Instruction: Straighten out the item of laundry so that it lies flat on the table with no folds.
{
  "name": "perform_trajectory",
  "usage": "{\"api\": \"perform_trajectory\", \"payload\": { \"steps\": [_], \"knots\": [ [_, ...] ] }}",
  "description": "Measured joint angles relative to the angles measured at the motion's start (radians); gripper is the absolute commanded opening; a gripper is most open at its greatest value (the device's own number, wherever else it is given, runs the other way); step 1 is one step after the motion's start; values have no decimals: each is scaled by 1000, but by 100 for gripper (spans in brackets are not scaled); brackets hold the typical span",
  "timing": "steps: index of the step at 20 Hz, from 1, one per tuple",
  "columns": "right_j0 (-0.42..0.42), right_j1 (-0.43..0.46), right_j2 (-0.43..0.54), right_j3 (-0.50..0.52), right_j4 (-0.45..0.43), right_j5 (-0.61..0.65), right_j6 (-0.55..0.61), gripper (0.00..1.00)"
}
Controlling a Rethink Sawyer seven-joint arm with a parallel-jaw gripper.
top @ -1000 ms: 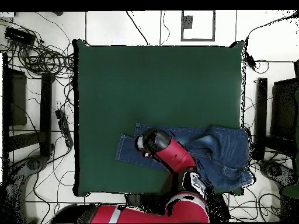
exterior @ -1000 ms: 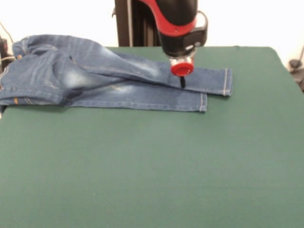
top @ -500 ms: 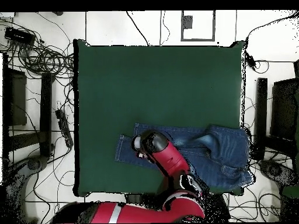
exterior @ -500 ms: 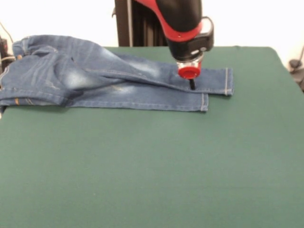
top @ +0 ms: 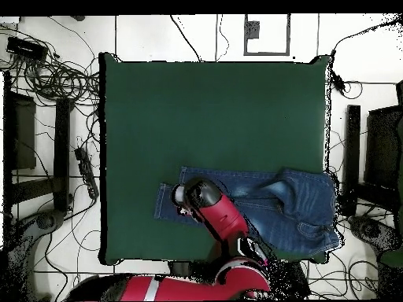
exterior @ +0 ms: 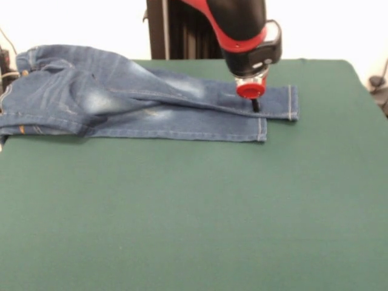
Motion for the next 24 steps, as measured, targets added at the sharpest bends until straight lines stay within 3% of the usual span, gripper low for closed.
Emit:
{"api": "perform_trajectory", "payload": {
  "steps": [13, 24],
  "knots": [
    [71, -73, 9, 55, 1, 81, 0, 100],
    [122, -18, 16, 65, 61, 72, 0, 100]
  ]
}}
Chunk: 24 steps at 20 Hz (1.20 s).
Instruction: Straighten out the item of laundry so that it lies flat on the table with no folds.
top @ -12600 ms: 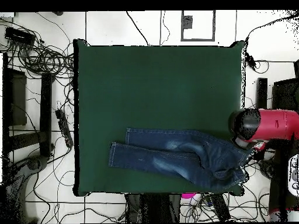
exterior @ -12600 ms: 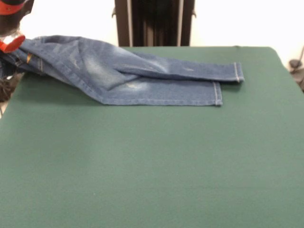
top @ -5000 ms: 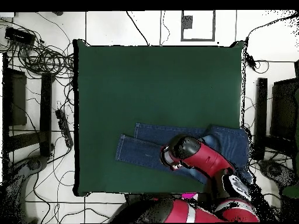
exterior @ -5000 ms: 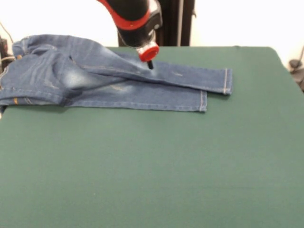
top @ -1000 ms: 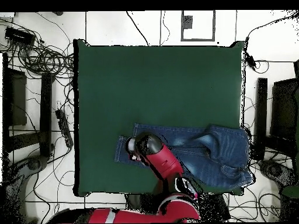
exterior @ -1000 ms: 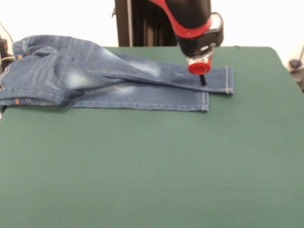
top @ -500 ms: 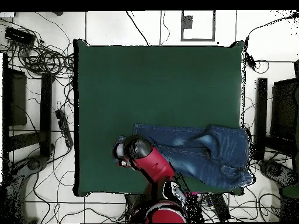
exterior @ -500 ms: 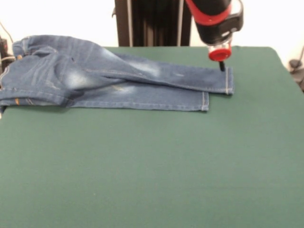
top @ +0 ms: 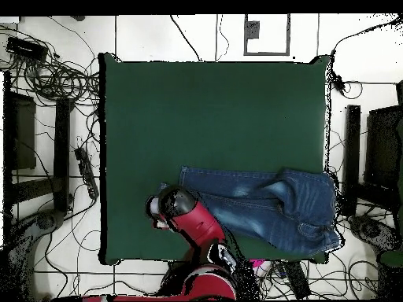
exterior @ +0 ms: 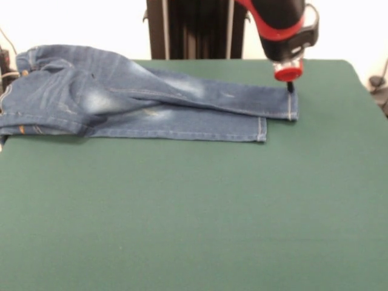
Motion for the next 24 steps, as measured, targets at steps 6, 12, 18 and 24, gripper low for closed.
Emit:
{"api": "perform_trajectory", "payload": {
  "steps": [6, 12, 18, 24],
  "knots": [
    [7, 50, -4, -10, 18, 3, 0, 100],
    [10, 51, -7, -12, 19, 7, 0, 100],
    [9, 59, -5, -16, 42, -1, 0, 0],
    [28, 66, -13, -27, 54, -20, 0, 0]
  ]
}}
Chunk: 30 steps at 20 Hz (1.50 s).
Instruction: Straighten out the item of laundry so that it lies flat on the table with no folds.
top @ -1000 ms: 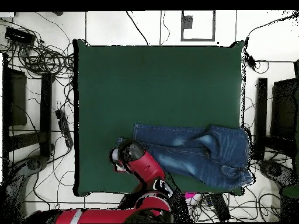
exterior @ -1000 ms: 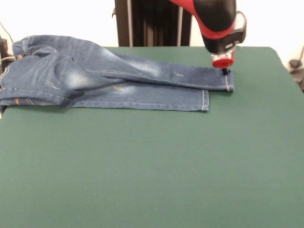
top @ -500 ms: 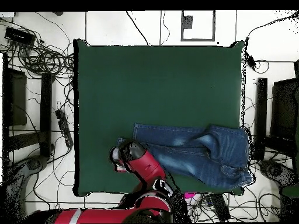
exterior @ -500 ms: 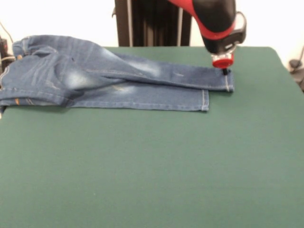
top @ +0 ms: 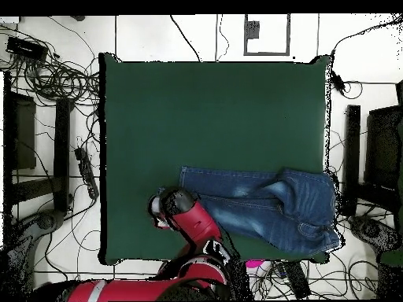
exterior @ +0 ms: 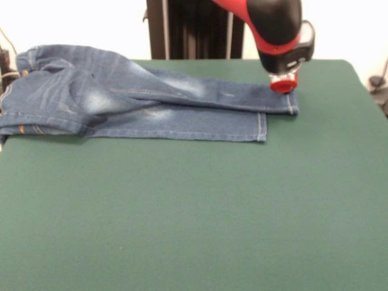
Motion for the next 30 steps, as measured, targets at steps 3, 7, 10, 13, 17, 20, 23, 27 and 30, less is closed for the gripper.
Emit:
{"api": "perform_trajectory", "payload": {
  "steps": [3, 7, 10, 13, 17, 20, 23, 27, 30],
  "knots": [
    [0, -1, 1, 4, 9, -4, 0, 0],
    [2, -4, 3, 20, 55, -7, 0, 0],
    [19, -9, 2, 39, 122, -13, 0, 0],
    [40, -17, 2, 51, 168, -25, 4, 0],
    [103, -29, 0, 60, 227, -41, 53, 0],
    [125, -31, 0, 60, 233, -41, 83, 0],
    [157, -37, 2, 63, 249, -46, 129, 0],
    [195, -53, 14, 96, 366, -91, 137, 0],
    [229, -64, 18, 122, 470, -116, 137, 0]
  ]
}}
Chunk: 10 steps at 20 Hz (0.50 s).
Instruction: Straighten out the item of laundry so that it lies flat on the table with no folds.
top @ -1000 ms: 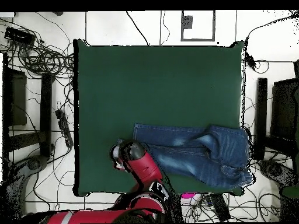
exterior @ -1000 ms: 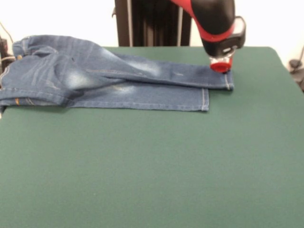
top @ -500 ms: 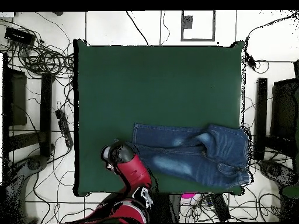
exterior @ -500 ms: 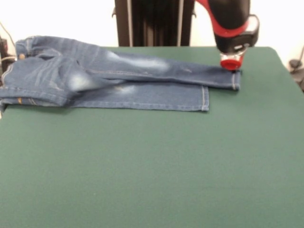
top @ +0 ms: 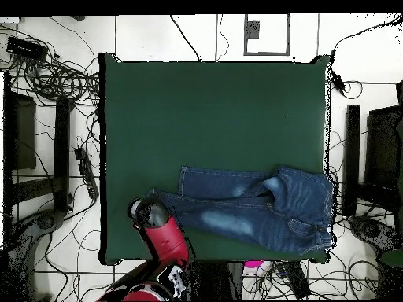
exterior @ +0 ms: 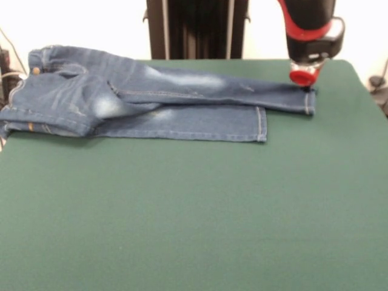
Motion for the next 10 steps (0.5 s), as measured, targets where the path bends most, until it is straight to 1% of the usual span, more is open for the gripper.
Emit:
{"api": "perform_trajectory", "payload": {
  "steps": [1, 2, 3, 5, 6, 8, 9, 10],
  "knots": [
    [24, -7, 0, 12, 60, -11, 0, 0],
    [40, -9, 0, 18, 98, -17, 0, 0],
    [79, -11, 0, 26, 181, -30, 0, 0],
    [107, -12, -3, 30, 235, -38, 0, 0],
    [137, -12, -9, 33, 292, -42, 0, 0],
    [181, -11, -18, 35, 367, -45, 0, 0],
    [228, -8, -27, 36, 444, -45, 0, 0],
    [258, -6, -33, 36, 490, -45, 0, 0]
  ]
}}
